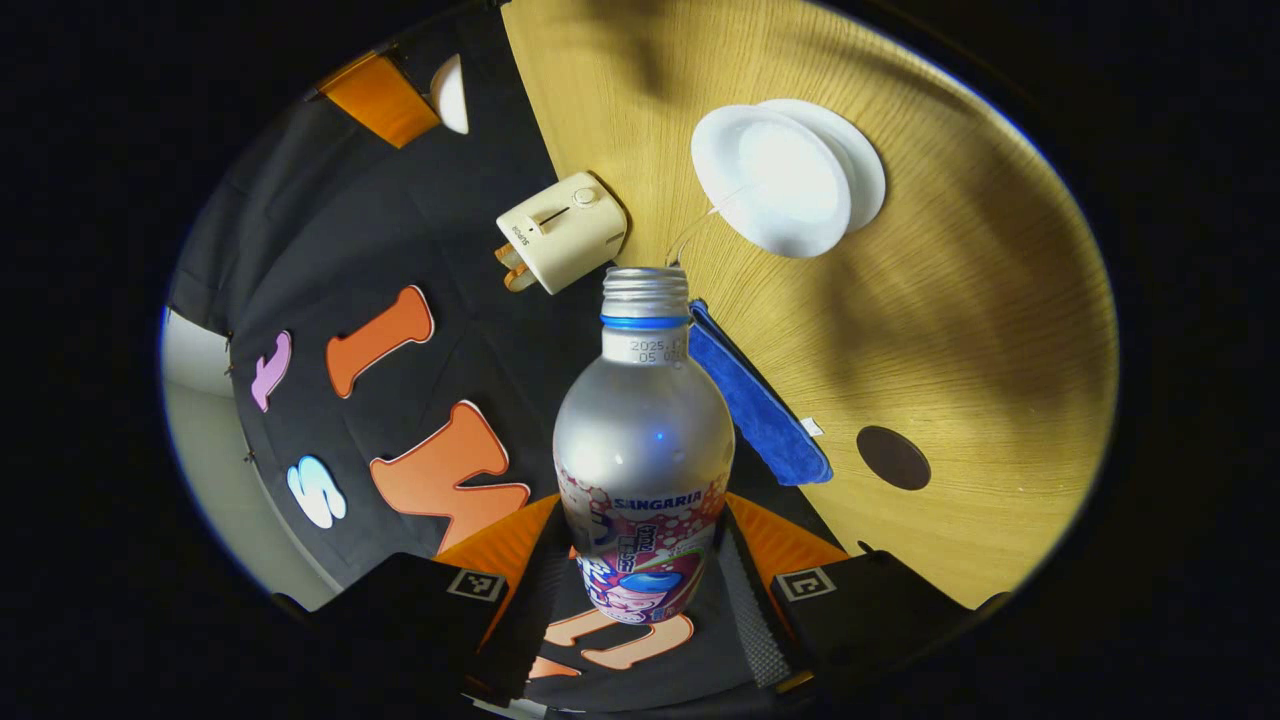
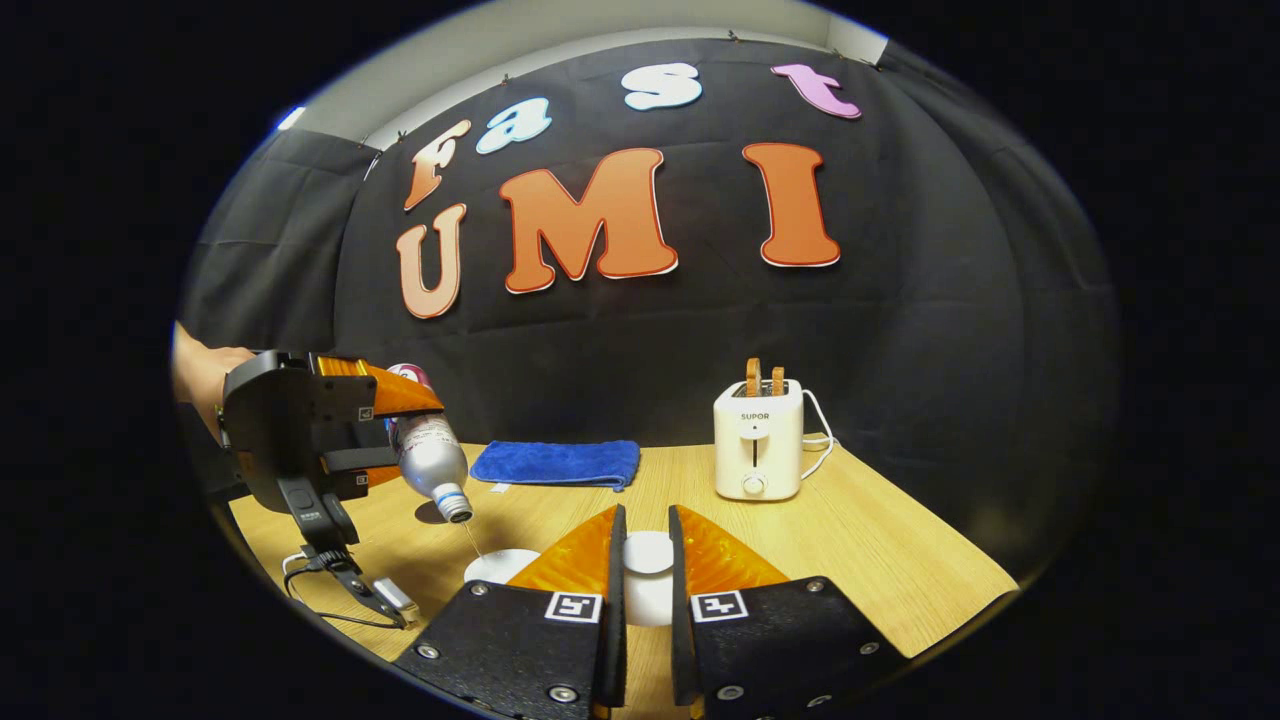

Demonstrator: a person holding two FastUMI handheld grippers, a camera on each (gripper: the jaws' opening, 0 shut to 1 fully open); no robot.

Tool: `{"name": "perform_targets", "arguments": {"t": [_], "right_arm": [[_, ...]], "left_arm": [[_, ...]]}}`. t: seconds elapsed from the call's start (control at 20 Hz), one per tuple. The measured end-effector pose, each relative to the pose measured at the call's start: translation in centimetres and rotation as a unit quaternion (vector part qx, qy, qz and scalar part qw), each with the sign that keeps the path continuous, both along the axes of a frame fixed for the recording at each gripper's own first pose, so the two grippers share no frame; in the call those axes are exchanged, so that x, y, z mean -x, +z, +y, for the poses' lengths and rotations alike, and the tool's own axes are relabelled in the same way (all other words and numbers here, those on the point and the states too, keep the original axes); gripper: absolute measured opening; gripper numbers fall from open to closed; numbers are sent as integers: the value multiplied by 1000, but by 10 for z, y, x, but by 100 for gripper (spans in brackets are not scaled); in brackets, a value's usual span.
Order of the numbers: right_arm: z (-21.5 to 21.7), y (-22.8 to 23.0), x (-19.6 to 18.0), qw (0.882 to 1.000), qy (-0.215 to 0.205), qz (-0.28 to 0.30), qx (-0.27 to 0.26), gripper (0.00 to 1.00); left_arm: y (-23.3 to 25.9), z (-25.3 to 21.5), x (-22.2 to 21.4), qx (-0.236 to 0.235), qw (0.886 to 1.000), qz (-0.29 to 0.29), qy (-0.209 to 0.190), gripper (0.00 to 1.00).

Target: Open the teacup lid with one hand, grasp the water bottle and pour water into the teacup with the other hand; after pouring, place the water bottle on the coaster and then close the teacup lid.

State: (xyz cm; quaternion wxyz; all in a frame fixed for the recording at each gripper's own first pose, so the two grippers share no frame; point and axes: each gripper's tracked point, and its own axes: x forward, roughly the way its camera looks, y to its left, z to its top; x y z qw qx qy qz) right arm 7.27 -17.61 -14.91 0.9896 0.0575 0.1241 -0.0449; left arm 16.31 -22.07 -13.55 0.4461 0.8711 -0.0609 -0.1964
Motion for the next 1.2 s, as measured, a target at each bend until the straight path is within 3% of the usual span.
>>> {"name": "perform_targets", "arguments": {"t": [0.4,0.65,0.95,1.2], "right_arm": [[4,-2,1,1000,-1,4,-4,18],[11,-3,0,1000,1,9,-3,18],[21,1,-4,1000,6,9,-9,18],[36,5,-13,1000,14,8,-9,18]], "left_arm": [[-15,-4,4,-8,1000,-4,-18,82],[-25,-8,7,21,999,0,-30,83],[-10,0,4,136,991,13,-11,82],[10,25,-6,271,962,24,25,82]]}}
